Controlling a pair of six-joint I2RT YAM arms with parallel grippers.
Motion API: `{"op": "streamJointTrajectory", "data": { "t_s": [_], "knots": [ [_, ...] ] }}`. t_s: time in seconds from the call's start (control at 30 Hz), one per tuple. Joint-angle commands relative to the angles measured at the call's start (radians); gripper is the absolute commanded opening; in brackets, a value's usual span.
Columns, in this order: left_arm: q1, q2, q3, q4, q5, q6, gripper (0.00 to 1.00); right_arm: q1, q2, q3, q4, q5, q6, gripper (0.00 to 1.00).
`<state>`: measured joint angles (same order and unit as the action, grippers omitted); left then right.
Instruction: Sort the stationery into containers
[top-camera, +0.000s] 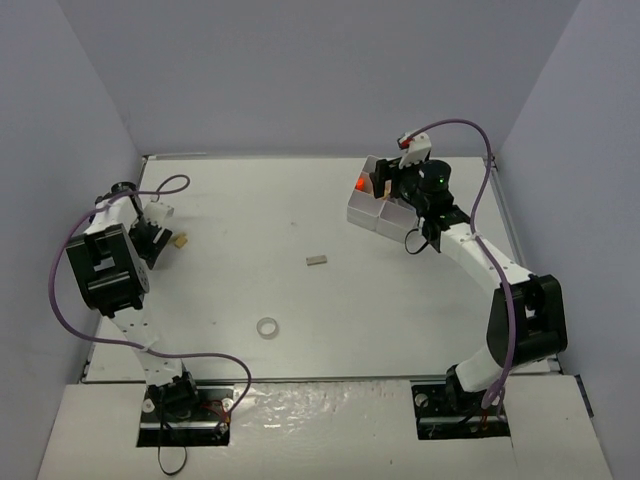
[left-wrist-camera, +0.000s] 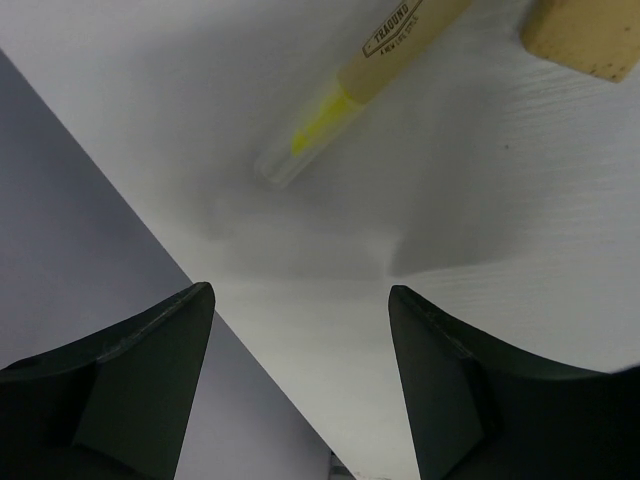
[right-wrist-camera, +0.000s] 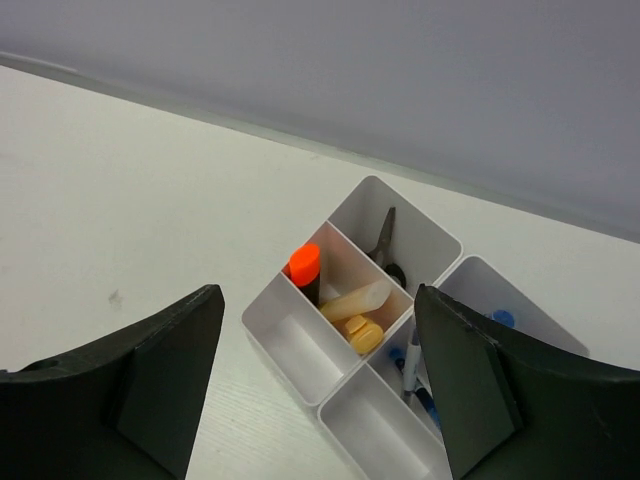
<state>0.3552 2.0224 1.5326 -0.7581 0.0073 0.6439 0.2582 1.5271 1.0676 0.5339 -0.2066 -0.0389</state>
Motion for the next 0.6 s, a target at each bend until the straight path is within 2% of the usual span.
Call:
{"op": "streamJointTrajectory", "data": {
  "t_s": [0.0, 0.17, 0.4, 0.57],
  "knots": [
    [-0.005, -0.036, 0.073, 0.014, 0.024, 0.085, 0.67, 0.024, -0.1, 0.045, 0.006, 0.002, -0.028, 0.74],
    [-0.035, -0.003, 0.131, 0.007, 0.097, 0.093, 0.67, 0.033, -0.129, 0.043, -0.024, 0.028, -0.042, 0.75],
    [-0.042, 0.109, 0.302, -0.144, 0.229, 0.108, 0.68, 0.036, -0.142, 0.037, -0.062, 0.036, -0.061, 0.75],
    [-0.042, 0.162, 0.359, -0.189, 0.261, 0.109, 0.65, 0.038, -0.145, 0.035, -0.064, 0.038, -0.062, 0.75]
  ]
}}
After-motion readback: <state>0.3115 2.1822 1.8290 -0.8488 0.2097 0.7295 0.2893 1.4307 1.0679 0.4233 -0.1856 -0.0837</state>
